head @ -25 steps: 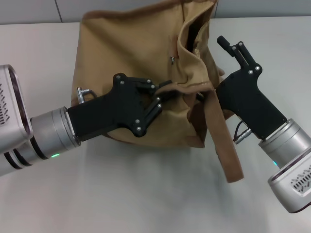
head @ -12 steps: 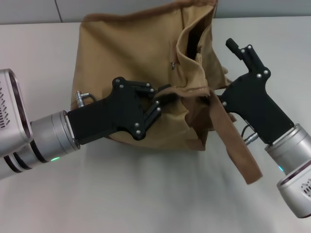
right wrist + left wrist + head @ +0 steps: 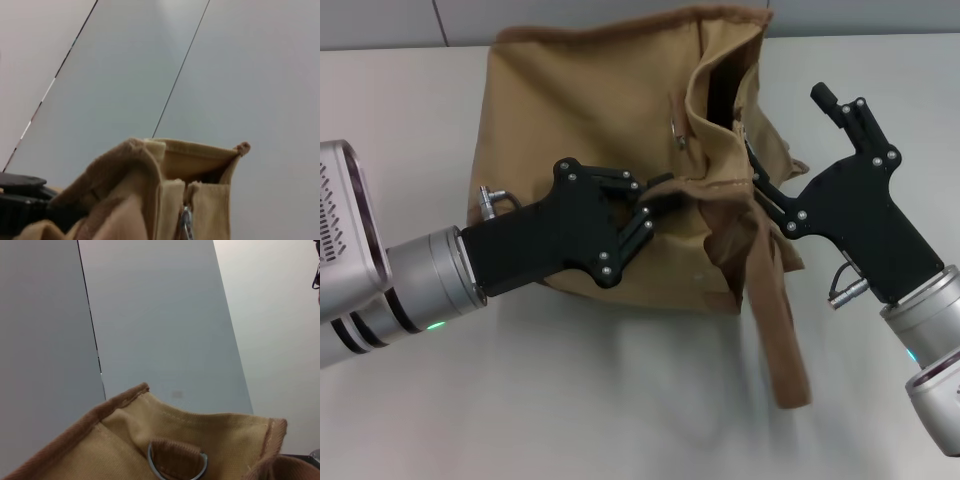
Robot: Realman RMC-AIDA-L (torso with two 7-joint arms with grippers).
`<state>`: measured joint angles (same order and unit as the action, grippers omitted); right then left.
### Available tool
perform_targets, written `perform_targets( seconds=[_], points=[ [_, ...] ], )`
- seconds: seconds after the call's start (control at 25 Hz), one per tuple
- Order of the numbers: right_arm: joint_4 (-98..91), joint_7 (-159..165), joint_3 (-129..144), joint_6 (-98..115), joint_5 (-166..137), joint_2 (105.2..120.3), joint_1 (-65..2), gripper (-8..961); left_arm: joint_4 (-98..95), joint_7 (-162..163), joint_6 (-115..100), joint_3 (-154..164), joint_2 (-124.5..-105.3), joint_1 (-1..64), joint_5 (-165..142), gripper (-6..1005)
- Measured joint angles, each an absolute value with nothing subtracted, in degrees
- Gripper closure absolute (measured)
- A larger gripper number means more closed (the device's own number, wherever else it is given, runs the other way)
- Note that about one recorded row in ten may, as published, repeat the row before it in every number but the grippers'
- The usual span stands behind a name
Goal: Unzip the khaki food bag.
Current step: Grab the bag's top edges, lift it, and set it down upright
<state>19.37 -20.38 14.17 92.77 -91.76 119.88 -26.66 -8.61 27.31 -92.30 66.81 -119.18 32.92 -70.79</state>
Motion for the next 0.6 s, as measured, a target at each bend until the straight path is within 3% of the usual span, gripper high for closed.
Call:
perform_targets(
  seconds=[0.6],
  points=[
    [20.06,-20.38,14.29,93.12,-92.0,119.88,-27.09,144,-8.26,27.24,-92.23,66.79,-119.18,32.54,-70.66,902]
  ],
)
